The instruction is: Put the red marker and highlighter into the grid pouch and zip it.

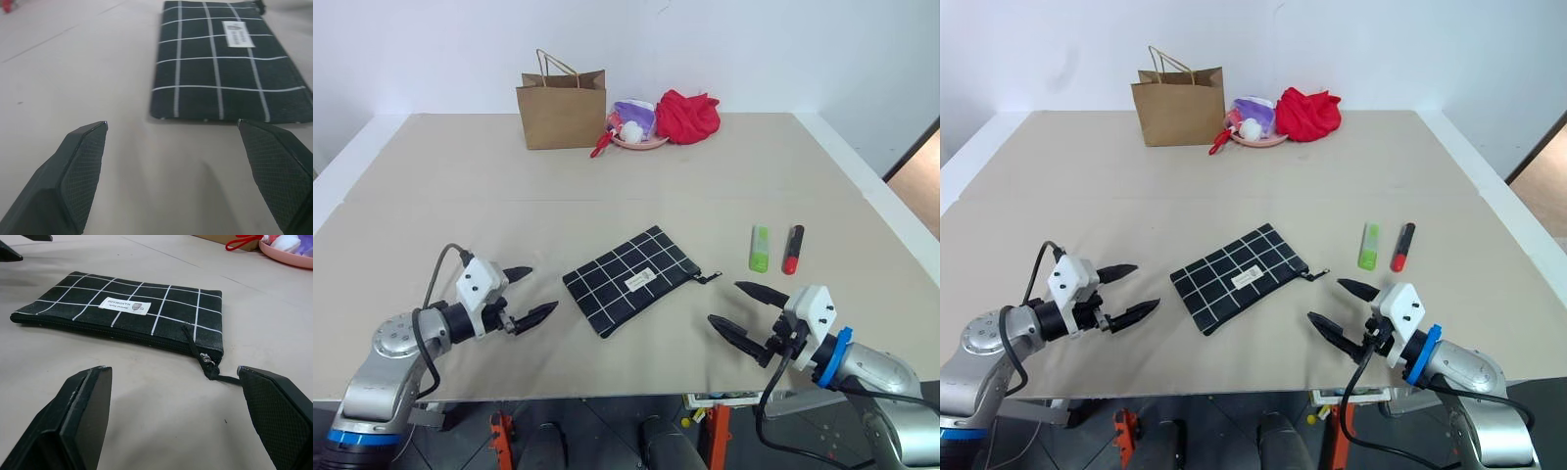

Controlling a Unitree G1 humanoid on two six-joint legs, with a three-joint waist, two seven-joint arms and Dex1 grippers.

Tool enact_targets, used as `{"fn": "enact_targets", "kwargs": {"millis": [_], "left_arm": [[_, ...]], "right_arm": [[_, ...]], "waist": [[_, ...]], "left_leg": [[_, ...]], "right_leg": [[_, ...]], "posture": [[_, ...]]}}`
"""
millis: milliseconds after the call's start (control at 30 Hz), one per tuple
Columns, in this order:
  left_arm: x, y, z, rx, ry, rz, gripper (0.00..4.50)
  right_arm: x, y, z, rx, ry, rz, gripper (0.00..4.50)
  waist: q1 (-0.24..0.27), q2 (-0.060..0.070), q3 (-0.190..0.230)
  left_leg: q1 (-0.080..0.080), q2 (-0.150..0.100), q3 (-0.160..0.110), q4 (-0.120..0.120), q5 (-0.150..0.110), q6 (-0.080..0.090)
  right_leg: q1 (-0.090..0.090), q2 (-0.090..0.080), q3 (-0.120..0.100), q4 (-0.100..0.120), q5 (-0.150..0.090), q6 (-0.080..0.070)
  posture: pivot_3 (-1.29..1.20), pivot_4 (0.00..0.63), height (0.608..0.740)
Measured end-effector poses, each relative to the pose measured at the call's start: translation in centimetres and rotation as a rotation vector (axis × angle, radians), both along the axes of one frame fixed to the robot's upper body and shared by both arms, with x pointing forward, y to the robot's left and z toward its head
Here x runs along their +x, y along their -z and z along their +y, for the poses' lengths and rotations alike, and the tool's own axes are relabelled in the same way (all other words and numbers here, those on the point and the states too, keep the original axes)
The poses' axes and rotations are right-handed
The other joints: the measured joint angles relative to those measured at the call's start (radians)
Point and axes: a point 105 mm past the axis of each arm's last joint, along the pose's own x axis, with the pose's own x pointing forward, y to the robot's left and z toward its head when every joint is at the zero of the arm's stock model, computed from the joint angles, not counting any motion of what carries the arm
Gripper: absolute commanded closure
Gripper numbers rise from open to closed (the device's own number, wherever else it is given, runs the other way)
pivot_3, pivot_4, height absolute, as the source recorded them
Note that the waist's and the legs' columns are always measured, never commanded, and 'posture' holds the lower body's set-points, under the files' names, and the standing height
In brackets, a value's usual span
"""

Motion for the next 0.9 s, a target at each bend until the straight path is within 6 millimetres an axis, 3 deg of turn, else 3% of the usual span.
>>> {"fn": "enact_targets", "kwargs": {"millis": [133, 233, 333, 600, 700, 867, 900], "left_arm": [[-0.4, 0.2, -0.4, 0.027, 0.05, 0.006, 0.11], [-0.6, 0.1, -1.2, 0.037, 0.107, 0.001, 0.11], [-1.0, 0.1, -2.3, 0.043, 0.177, 0.0, 0.11], [-1.3, 0.2, -4.6, 0.091, 0.33, -0.036, 0.11], [-1.0, 0.3, -5.2, 0.1, 0.353, -0.054, 0.0], [-1.0, 0.9, -5.8, 0.112, 0.371, -0.06, 0.0], [-0.9, 1.0, -5.8, 0.115, 0.373, -0.064, 0.0]], "right_arm": [[0.5, -0.3, 0.1, 0.03, 0.01, 0.007, 0.08], [1.9, -1.9, 0.6, 0.061, 0.03, -0.034, 0.08], [3.5, -3.3, 1.6, 0.092, 0.037, -0.07, 0.08], [6.9, -3.9, 4.3, 0.155, 0.097, -0.055, 0.08], [7.6, -4.2, 5.3, 0.193, 0.121, -0.04, 0.93], [8.2, -3.7, 5.4, 0.163, 0.168, -0.025, 3.49], [8.3, -3.4, 5.3, 0.157, 0.18, -0.02, 3.83]], "waist": [[-0.001, 0.0, 0.0], [-0.003, 0.0, 0.0], [-0.003, 0.0, 0.0], [-0.002, 0.001, 0.0], [-0.002, 0.001, 0.0], [-0.002, 0.001, 0.0], [-0.002, 0.001, 0.0]], "left_leg": [[0.0, 0.0, 0.0, 0.0, 0.0, 0.0], [0.0, 0.0, 0.0, 0.001, 0.0, 0.0], [0.0, 0.0, 0.0, 0.001, 0.0, 0.0], [-0.001, 0.0, 0.0, -0.001, -0.001, 0.001], [-0.001, 0.0, 0.0, -0.001, -0.001, 0.001], [-0.001, 0.0, -0.001, -0.001, -0.002, 0.002], [-0.001, 0.0, 0.0, -0.001, -0.002, 0.002]], "right_leg": [[0.0, 0.0, 0.0, 0.0, 0.0, 0.0], [0.0, 0.0, 0.0, 0.0, 0.0, -0.001], [0.0, 0.0, 0.0, 0.0, 0.001, -0.001], [0.0, 0.0, 0.0, 0.0, -0.001, 0.001], [0.0, 0.0, 0.0, 0.0, -0.001, 0.002], [0.0, 0.0, 0.0, 0.0, -0.002, 0.002], [0.0, 0.001, 0.0, 0.0, -0.002, 0.002]], "posture": [[0.0, 0.15, 0.74], [0.0, 0.15, 0.74], [0.0, 0.15, 0.74], [0.0, 0.15, 0.74], [0.0, 0.15, 0.74], [0.0, 0.15, 0.74], [0.0, 0.15, 0.74]]}}
